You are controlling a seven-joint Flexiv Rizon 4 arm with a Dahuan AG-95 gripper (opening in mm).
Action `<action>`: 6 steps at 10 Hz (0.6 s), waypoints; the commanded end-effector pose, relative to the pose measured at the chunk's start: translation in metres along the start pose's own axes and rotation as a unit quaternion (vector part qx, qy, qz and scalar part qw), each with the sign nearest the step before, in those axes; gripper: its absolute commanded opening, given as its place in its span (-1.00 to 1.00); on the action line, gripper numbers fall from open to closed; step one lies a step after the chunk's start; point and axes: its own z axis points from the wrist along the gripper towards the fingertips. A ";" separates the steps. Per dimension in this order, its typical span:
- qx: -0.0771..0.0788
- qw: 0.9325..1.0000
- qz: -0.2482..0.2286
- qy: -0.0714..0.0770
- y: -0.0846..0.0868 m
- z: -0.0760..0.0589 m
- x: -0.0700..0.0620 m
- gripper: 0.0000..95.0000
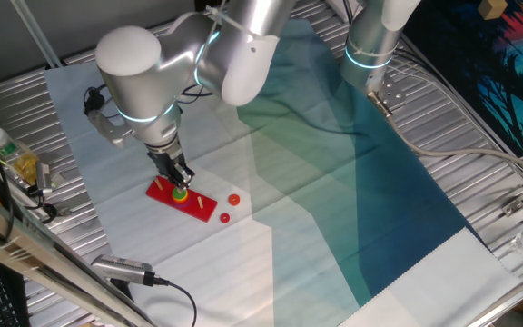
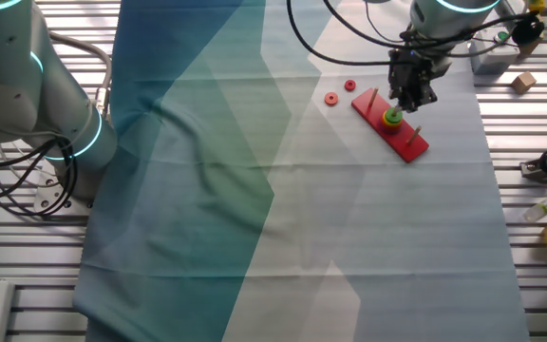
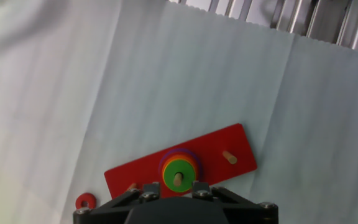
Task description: Take out one Hanoi block and throw it aside
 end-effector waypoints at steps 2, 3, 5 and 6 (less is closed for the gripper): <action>-0.010 1.000 -0.004 -0.006 0.000 0.000 0.001 0.20; -0.015 1.000 -0.004 -0.008 0.000 0.001 0.001 0.20; -0.016 1.000 -0.004 -0.008 0.000 0.007 0.002 0.20; -0.016 1.000 -0.003 -0.009 0.000 0.010 0.003 0.20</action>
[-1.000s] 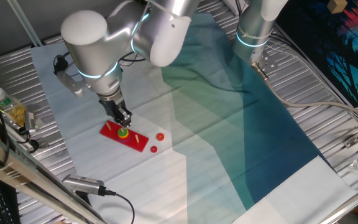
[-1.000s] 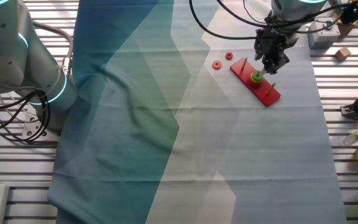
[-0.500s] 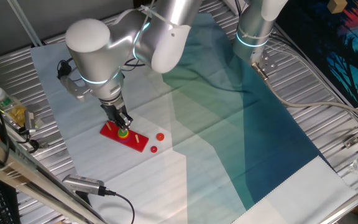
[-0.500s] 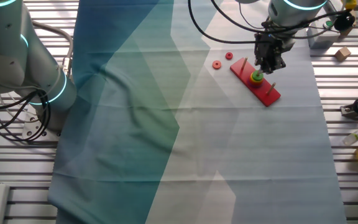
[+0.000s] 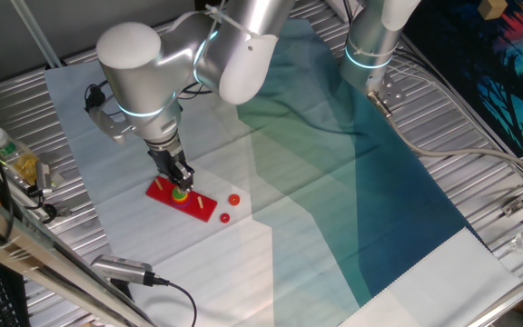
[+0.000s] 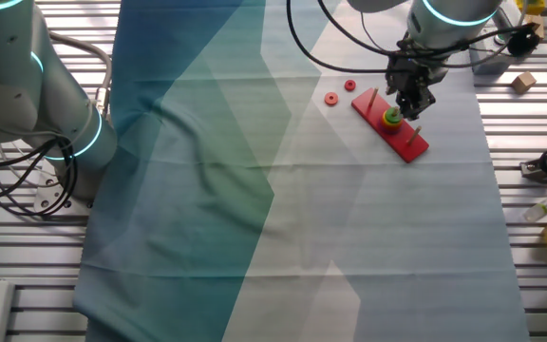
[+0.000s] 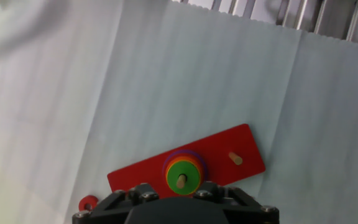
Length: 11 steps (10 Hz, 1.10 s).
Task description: Take out one Hanoi block and throw it aside
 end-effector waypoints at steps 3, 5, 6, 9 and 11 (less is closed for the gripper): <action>0.003 1.000 0.008 -0.001 0.000 0.007 0.001 0.20; 0.004 1.000 0.008 -0.004 0.000 0.013 0.004 0.20; 0.003 1.000 0.009 -0.004 0.000 0.016 0.004 0.20; 0.004 1.000 0.016 -0.007 -0.002 0.020 0.006 0.20; 0.005 1.000 0.020 -0.007 -0.002 0.020 0.006 0.20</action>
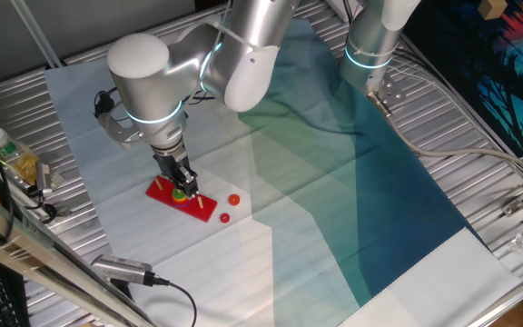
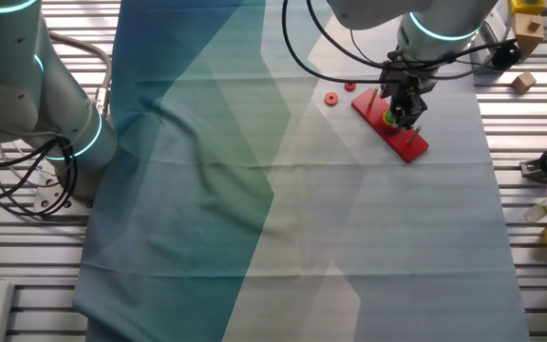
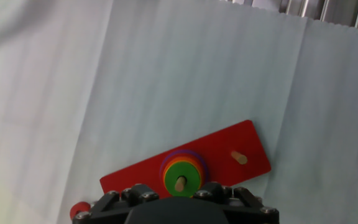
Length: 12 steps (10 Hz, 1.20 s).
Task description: Take out one Hanoi block and throw it aside
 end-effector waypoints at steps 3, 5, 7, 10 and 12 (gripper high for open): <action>0.001 1.000 0.000 -0.001 0.000 0.006 0.003 0.20; 0.001 1.000 -0.001 -0.001 0.000 0.006 0.004 0.20; 0.001 1.000 0.000 -0.002 0.000 0.006 0.005 0.20; 0.002 1.000 -0.002 -0.007 0.000 0.008 0.009 0.20; 0.003 1.000 0.003 -0.006 0.001 0.004 0.003 0.20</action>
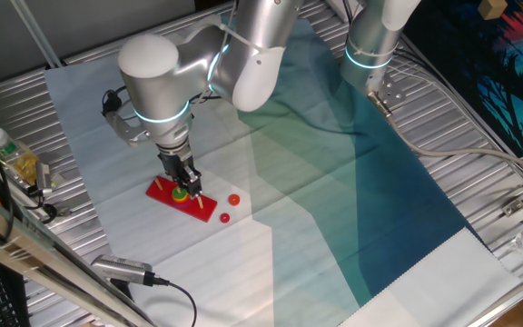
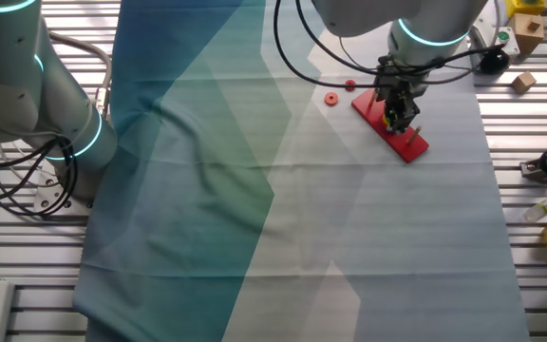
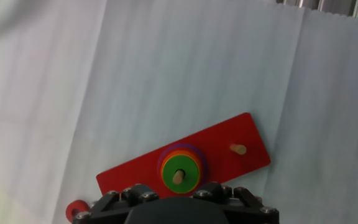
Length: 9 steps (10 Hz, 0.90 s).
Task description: Take out one Hanoi block and throw it aside
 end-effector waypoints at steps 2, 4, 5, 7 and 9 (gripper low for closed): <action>-0.002 1.000 0.004 0.002 0.003 -0.004 -0.015 0.20; -0.002 1.000 0.005 0.001 0.003 -0.004 -0.016 -0.20; -0.001 1.000 0.004 0.001 0.004 -0.005 -0.016 -0.20; -0.001 1.000 0.004 0.001 0.003 -0.004 -0.016 -0.20; -0.002 1.000 0.003 0.001 0.003 -0.004 -0.015 -0.20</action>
